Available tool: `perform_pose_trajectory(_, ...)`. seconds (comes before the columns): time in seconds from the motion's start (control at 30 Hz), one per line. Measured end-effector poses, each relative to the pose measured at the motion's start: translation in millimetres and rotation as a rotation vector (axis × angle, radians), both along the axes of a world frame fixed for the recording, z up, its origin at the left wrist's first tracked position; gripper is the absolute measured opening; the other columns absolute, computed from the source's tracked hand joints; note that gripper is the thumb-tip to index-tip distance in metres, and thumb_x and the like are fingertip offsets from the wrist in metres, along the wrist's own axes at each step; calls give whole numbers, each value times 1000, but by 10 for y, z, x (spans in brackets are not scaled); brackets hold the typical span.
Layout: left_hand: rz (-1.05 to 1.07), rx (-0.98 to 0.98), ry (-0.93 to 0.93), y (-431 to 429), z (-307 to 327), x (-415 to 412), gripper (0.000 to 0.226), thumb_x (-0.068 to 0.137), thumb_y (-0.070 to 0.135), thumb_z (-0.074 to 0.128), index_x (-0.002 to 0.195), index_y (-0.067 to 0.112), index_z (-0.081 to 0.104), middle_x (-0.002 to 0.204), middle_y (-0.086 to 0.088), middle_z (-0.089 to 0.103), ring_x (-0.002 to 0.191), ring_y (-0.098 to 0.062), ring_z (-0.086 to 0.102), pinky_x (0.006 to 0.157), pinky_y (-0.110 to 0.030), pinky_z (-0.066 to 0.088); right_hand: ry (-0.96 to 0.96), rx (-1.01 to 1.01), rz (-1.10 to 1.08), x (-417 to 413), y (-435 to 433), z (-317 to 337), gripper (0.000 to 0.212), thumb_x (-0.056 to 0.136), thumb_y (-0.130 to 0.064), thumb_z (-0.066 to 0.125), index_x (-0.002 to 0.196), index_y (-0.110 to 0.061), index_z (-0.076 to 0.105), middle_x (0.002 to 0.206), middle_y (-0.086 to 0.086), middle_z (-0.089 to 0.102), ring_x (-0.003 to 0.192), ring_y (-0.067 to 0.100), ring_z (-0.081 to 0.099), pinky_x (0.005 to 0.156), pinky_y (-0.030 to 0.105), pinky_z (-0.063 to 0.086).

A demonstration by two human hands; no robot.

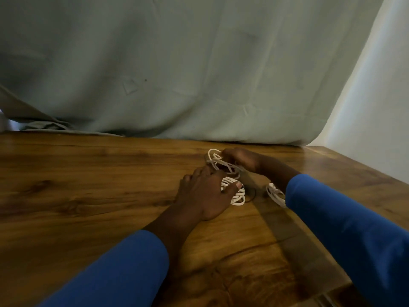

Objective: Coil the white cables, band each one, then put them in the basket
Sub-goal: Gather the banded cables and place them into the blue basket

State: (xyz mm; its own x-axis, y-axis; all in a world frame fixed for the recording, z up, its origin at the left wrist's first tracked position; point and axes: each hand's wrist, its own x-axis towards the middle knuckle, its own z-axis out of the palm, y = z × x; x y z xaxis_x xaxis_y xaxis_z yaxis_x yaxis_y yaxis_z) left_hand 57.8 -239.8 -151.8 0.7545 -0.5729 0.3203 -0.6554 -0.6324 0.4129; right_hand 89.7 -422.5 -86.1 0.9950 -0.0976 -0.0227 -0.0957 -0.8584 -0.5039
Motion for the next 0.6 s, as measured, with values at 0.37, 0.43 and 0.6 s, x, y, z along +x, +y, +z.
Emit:
perform_pose_trajectory(0.37, -25, 37, -48, 17, 66, -87, 57, 101, 64, 32, 152, 38, 31, 154, -1, 45, 140, -25, 40, 111, -49, 30, -54, -112, -302, 223, 93, -64, 72, 85, -34, 83, 144, -7, 52, 141, 13, 55, 129, 30, 55, 102, 37, 49)
perform_pose_trajectory(0.43, -73, 69, -69, 27, 75, -115, 57, 100, 68, 29, 152, 43, 28, 156, -2, 41, 140, -26, 38, 110, -49, 29, -14, -144, -312, 257, 89, -106, 62, 89, -39, 78, 136, -3, 60, 135, 16, 63, 122, 32, 60, 92, 35, 51)
perform_pose_trajectory(0.6, -86, 180, -116, 27, 37, -81, 77, 86, 86, 37, 152, 51, 23, 157, -3, 40, 137, -29, 40, 107, -49, 32, -202, -152, -417, 101, 79, -223, 39, 98, -36, 64, 117, -2, 67, 123, 21, 68, 117, 38, 61, 79, 30, 42)
